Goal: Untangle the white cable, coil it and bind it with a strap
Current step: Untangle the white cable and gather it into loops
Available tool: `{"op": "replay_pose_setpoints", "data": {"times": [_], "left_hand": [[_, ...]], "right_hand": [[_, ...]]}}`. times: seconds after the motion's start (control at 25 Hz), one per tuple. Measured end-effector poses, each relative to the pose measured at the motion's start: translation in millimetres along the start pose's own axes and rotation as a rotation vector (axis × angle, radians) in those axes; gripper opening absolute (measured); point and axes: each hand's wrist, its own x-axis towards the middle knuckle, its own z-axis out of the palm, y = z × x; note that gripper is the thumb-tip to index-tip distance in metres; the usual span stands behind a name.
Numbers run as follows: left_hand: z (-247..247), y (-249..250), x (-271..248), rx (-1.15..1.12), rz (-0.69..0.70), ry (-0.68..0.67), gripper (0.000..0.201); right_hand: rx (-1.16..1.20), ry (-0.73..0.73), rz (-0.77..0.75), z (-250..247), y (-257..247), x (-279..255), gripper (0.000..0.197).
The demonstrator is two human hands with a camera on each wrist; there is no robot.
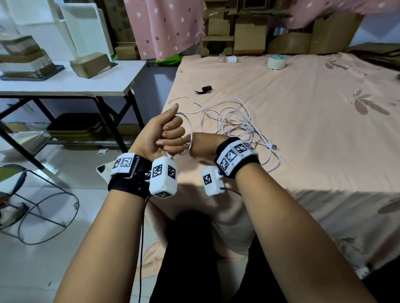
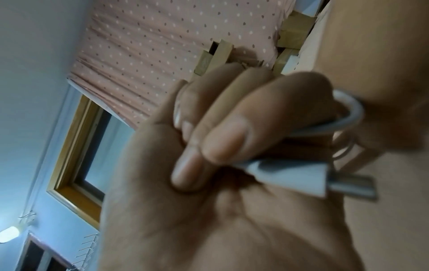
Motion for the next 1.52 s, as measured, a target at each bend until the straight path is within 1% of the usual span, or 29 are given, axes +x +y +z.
{"op": "replay_pose_setpoints", "data": {"times": [0.04,0.08,0.12,0.2,0.24,0.28,0.32,0.36,0.44,0.48,0.52,0.56,0.6,0.68,0.72,0.8,0.88,0.92,0.96,1.08,1.12,1.16,1.2,1.24,1.28,1.36,1.44,1.52], "left_hand": [[-2,3,-3,0.016,0.007,0.013,0.058],[-5,5,-6,0.032,0.019,0.022,0.059],[-8,7,-9,0.039,0.036,0.027,0.060],[-14,11,-13,0.033,0.070,0.048,0.062],[-18,12,-15,0.034,0.080,0.073,0.063],[-20,11,-15,0.051,0.084,0.107,0.065],[-21,10,-15,0.080,0.086,0.156,0.066],[-20,7,-13,0.121,0.089,0.226,0.066],[-14,-2,-4,0.227,0.113,0.414,0.061],[-11,-7,2,0.247,0.144,0.484,0.061],[-7,-11,8,0.227,0.195,0.522,0.063],[-4,-14,14,0.175,0.266,0.534,0.064],[-1,-15,18,0.106,0.338,0.522,0.063],[3,-15,21,0.021,0.423,0.511,0.055],[4,-14,21,0.006,0.430,0.515,0.052],[5,-13,21,-0.042,0.437,0.504,0.048],[3,-12,21,-0.102,0.449,0.500,0.044],[1,-12,20,-0.113,0.443,0.502,0.044],[-1,-11,18,-0.098,0.423,0.504,0.045],[-8,-12,12,0.039,0.288,0.493,0.051],[-8,-12,9,0.054,0.262,0.509,0.050],[-7,-12,6,0.023,0.263,0.509,0.050],[-6,-12,3,-0.042,0.284,0.491,0.052],[-5,-11,0,-0.127,0.320,0.457,0.055],[-5,-10,-2,-0.209,0.365,0.426,0.057],[-8,-9,-2,-0.330,0.468,0.401,0.055],[-13,-7,1,-0.298,0.548,0.453,0.050],[-16,-7,6,-0.163,0.588,0.509,0.049]], "right_hand": [[-0.243,0.046,0.033,1,-2,0,0.032],[-0.383,0.129,0.046,-1,-5,0,0.028],[-0.459,0.202,0.047,-6,-7,1,0.022],[-0.526,0.274,0.074,-18,-5,5,0.012],[-0.493,0.299,0.090,-26,-2,6,0.014],[-0.401,0.308,0.112,-34,1,7,0.022],[-0.270,0.325,0.111,-42,1,4,0.030],[-0.131,0.367,0.091,-48,-2,0,0.032],[0.061,0.505,0.004,-56,-16,-10,0.032],[0.096,0.577,-0.055,-56,-25,-12,0.031],[0.093,0.617,-0.112,-53,-34,-17,0.031],[0.084,0.620,-0.154,-47,-42,-22,0.031],[0.081,0.593,-0.188,-41,-47,-27,0.031],[0.136,0.478,-0.233,-26,-50,-36,0.034],[0.149,0.419,-0.250,-18,-48,-38,0.035],[0.167,0.321,-0.276,-7,-39,-39,0.030],[0.275,0.286,-0.295,-1,-31,-40,0.024],[0.325,0.312,-0.306,0,-27,-41,0.022],[0.363,0.369,-0.321,-1,-24,-41,0.020],[0.445,0.637,-0.326,-12,-18,-38,0.022],[0.431,0.720,-0.293,-17,-15,-34,0.023],[0.390,0.782,-0.246,-21,-12,-29,0.023],[0.329,0.805,-0.189,-23,-8,-26,0.021],[0.260,0.788,-0.139,-23,-4,-24,0.018],[0.196,0.740,-0.110,-22,-1,-23,0.015],[0.083,0.606,-0.104,-14,3,-24,0.012],[-0.039,0.458,-0.100,-7,4,-29,0.009],[-0.250,0.350,-0.075,-5,4,-35,0.006]]}}
